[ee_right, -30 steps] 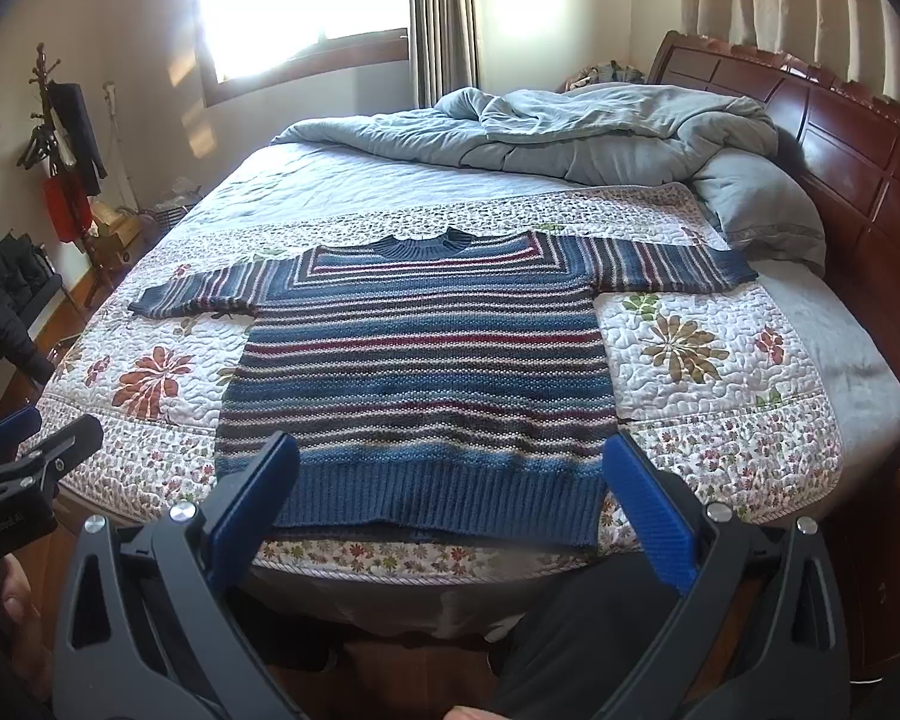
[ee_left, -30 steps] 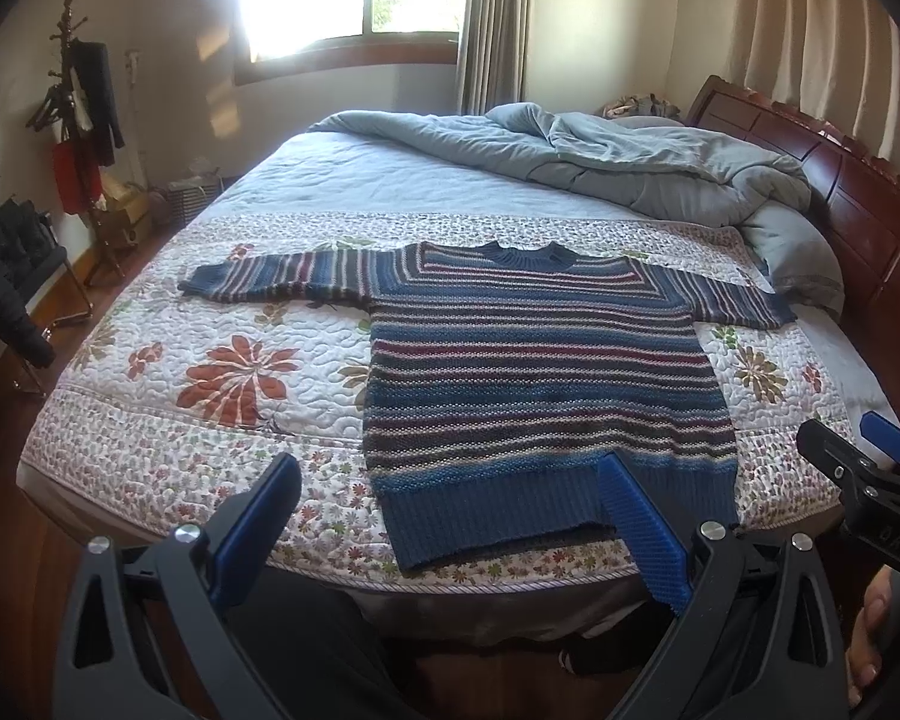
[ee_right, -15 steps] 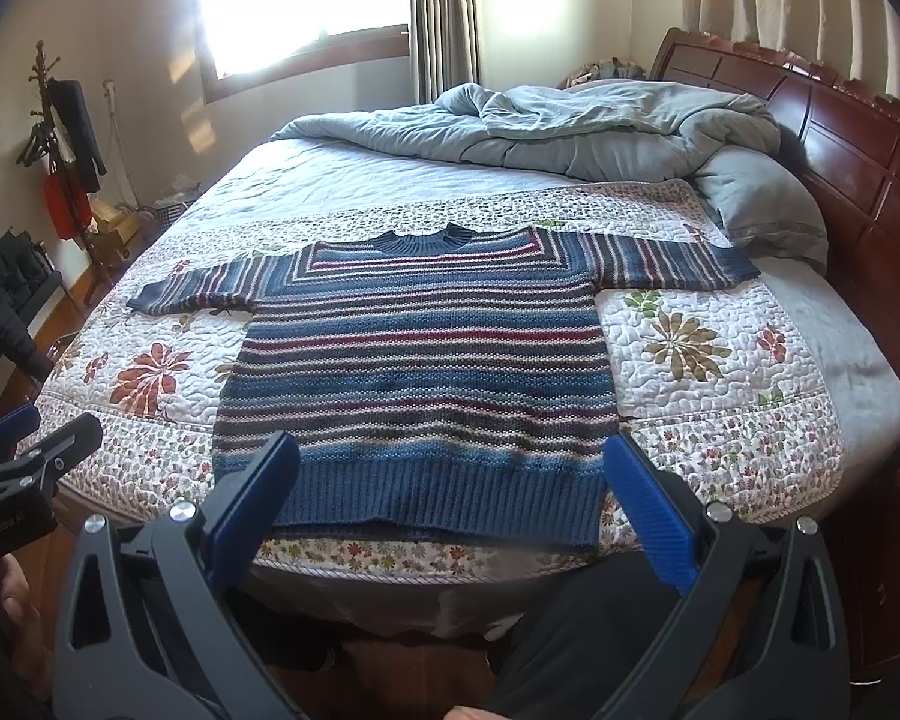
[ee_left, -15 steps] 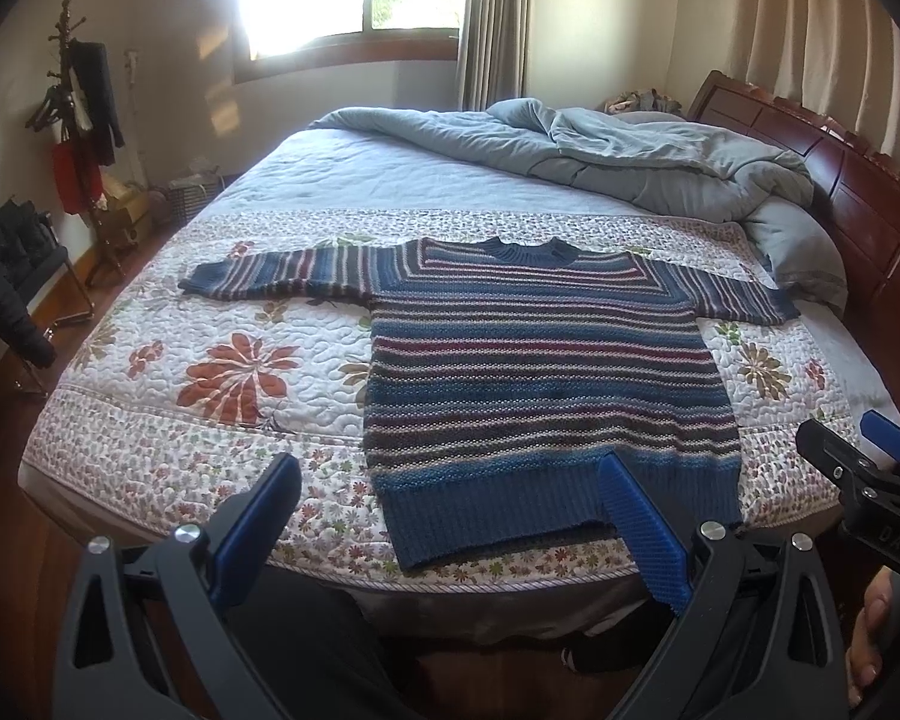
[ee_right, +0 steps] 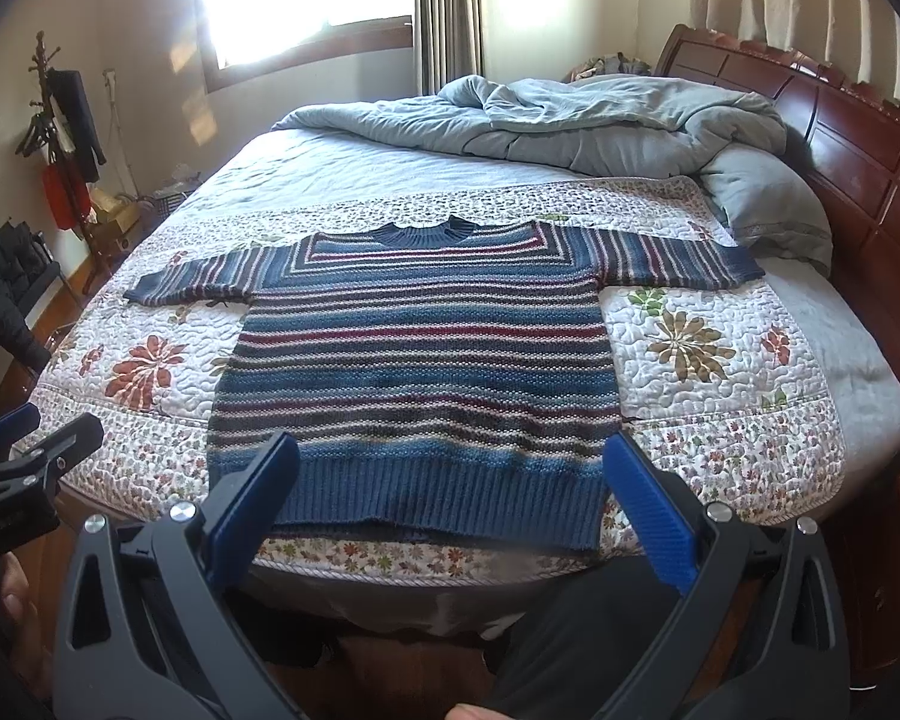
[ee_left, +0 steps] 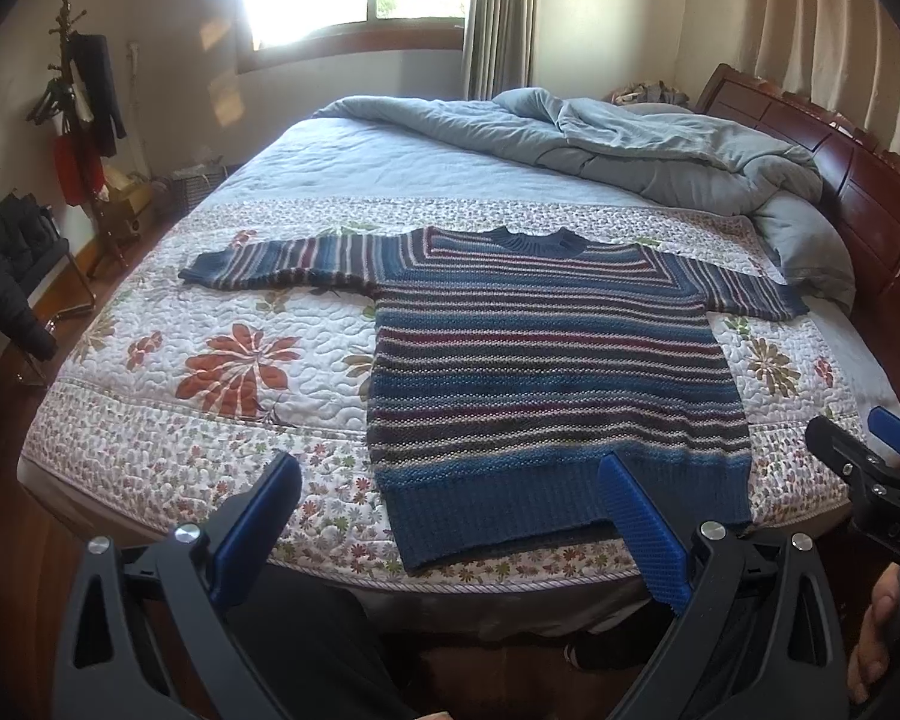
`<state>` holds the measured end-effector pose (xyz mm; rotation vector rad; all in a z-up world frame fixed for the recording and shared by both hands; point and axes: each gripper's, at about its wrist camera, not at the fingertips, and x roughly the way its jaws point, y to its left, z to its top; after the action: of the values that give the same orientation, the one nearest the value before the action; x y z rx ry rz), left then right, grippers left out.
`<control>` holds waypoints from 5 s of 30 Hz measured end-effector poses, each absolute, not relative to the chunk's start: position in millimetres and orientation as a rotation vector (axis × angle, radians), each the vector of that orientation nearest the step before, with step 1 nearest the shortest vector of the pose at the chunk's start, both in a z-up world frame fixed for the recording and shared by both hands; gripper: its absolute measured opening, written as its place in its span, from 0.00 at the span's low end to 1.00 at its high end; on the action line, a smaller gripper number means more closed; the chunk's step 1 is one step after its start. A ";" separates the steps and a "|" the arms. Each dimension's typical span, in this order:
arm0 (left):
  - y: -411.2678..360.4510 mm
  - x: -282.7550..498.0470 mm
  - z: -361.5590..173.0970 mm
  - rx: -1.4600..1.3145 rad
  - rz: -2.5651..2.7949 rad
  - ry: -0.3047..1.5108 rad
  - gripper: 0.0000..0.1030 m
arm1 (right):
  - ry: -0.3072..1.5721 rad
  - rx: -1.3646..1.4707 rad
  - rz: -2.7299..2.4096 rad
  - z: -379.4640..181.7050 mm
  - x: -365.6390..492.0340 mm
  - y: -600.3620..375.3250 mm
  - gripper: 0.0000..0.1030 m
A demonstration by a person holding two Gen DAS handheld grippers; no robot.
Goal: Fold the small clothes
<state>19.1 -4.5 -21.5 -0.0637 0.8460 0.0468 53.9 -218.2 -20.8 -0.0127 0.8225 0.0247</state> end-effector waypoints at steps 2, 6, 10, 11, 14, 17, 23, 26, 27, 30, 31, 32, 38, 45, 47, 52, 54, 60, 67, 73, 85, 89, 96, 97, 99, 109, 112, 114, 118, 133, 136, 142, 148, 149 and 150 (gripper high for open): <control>-4.3 26.9 -28.6 -0.062 0.048 0.865 0.96 | 0.827 -0.016 0.019 -23.3 59.1 -221.2 0.98; -9.0 42.1 -39.8 -0.047 0.031 0.879 0.96 | 0.845 -0.036 0.003 -32.5 74.9 -227.2 0.98; -10.8 61.4 -50.2 -0.079 -0.052 0.849 0.96 | 0.853 -0.079 -0.009 -40.5 97.3 -235.1 0.98; -9.9 66.6 -51.9 -0.098 -0.087 0.832 0.96 | 0.842 -0.091 -0.011 -38.8 104.3 -238.4 0.98; -1.9 95.7 -58.7 -0.190 -0.168 0.812 0.96 | 0.705 -0.117 -0.017 -23.2 121.5 -257.1 0.98; -4.2 128.2 -64.3 -0.179 -0.137 0.821 0.97 | 0.689 -0.108 -0.046 -19.8 148.2 -285.3 0.98; -10.3 171.5 -67.9 -0.169 -0.058 0.830 0.97 | 0.698 -0.127 -0.119 -32.8 173.8 -302.0 0.98; -11.7 174.5 -63.6 -0.147 -0.036 0.817 0.97 | 0.728 -0.116 -0.117 -41.2 177.2 -298.6 0.98; -12.9 172.7 -61.7 -0.137 -0.033 0.814 0.97 | 0.732 -0.108 -0.109 -42.4 176.4 -297.8 0.98; -15.8 166.8 -55.4 -0.111 -0.036 0.806 0.97 | 0.727 -0.107 -0.109 -40.0 174.1 -293.9 0.98; -16.8 165.5 -53.9 -0.095 -0.031 0.802 0.97 | 0.720 -0.104 -0.111 -37.6 171.4 -293.4 0.98; -18.0 163.7 -52.4 -0.087 -0.028 0.800 0.97 | 0.716 -0.100 -0.112 -35.9 169.8 -293.2 0.98; -19.4 159.6 -49.2 -0.077 -0.033 0.800 0.97 | 0.705 -0.102 -0.106 -28.0 164.7 -291.0 0.98; -27.1 175.9 -59.8 -0.057 -0.053 0.808 0.97 | 0.733 -0.077 -0.096 -32.3 184.2 -315.1 0.98; -32.5 186.9 -66.2 -0.043 -0.060 0.799 0.97 | 0.770 -0.031 -0.095 -43.0 206.2 -348.1 0.98; -55.1 224.9 -92.7 -0.011 -0.105 0.808 0.97 | 0.879 0.181 -0.164 -87.2 283.2 -481.8 0.97; -65.5 238.6 -100.4 -0.002 -0.132 0.805 0.97 | 0.901 0.259 -0.239 -107.7 313.3 -546.1 0.97; -120.0 305.5 -122.5 -0.004 -0.292 0.847 0.97 | 0.871 0.616 -0.318 -149.7 363.1 -689.7 0.60; -188.7 351.8 -144.9 0.089 -0.378 0.853 0.97 | 0.850 0.841 -0.351 -208.1 416.7 -787.8 0.35; -199.4 367.8 -170.8 0.080 -0.388 0.905 0.97 | 0.814 0.906 -0.320 -234.4 441.6 -813.1 0.35; -158.3 399.6 -172.5 0.021 -0.314 0.958 0.97 | 0.698 0.450 -0.241 -158.1 462.9 -697.5 0.08; -136.9 401.8 -165.9 -0.006 -0.316 0.994 0.97 | 0.678 0.135 -0.134 -115.1 474.9 -566.4 0.08; -87.6 401.5 -145.1 -0.075 -0.351 0.979 0.97 | 0.714 -0.369 -0.012 -128.9 489.3 -345.0 0.08; -78.6 404.0 -142.2 -0.102 -0.369 0.982 0.97 | 0.720 -0.446 0.010 -142.2 486.3 -313.5 0.08; -66.2 410.1 -139.7 -0.141 -0.387 0.995 0.97 | 0.728 -0.567 0.042 -167.8 480.9 -266.0 0.08; -46.7 472.0 -164.0 -0.341 -0.506 1.069 0.96 | 0.840 -0.599 0.162 -239.2 459.8 -195.4 0.49; -67.4 496.4 -176.4 -0.422 -0.619 1.102 0.96 | 0.849 -0.245 0.167 -208.9 427.2 -237.4 0.68; -88.8 515.1 -192.0 -0.478 -0.710 1.152 0.96 | 0.842 0.032 0.152 -200.3 398.0 -269.8 0.71; -114.8 542.6 -226.6 -0.510 -0.672 1.255 0.96 | 0.857 0.418 0.157 -219.3 364.8 -318.0 0.72; -134.6 558.7 -276.5 -0.856 -0.624 1.473 0.88 | 0.823 0.518 0.230 -226.0 362.2 -322.8 0.72; -136.7 559.7 -281.2 -0.855 -0.601 1.496 0.34 | 0.822 0.535 0.222 -228.1 362.7 -326.1 0.72; -127.0 557.4 -275.0 -0.808 -0.563 1.434 0.08 | 0.843 0.546 0.220 -235.3 362.2 -325.3 0.74; -81.4 567.3 -239.1 -0.803 -0.561 1.312 0.08 | 0.872 0.506 0.241 -241.8 364.3 -310.4 0.74; -71.8 568.5 -235.8 -0.804 -0.557 1.298 0.08 | 0.877 0.497 0.245 -242.8 364.5 -307.3 0.74; -62.3 570.4 -232.8 -0.802 -0.553 1.285 0.08 | 0.880 0.490 0.248 -243.5 364.4 -304.8 0.74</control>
<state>570.4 -62.3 -232.8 -0.8020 1.2849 -0.5528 364.4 -304.8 -243.5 0.4901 0.8801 0.2476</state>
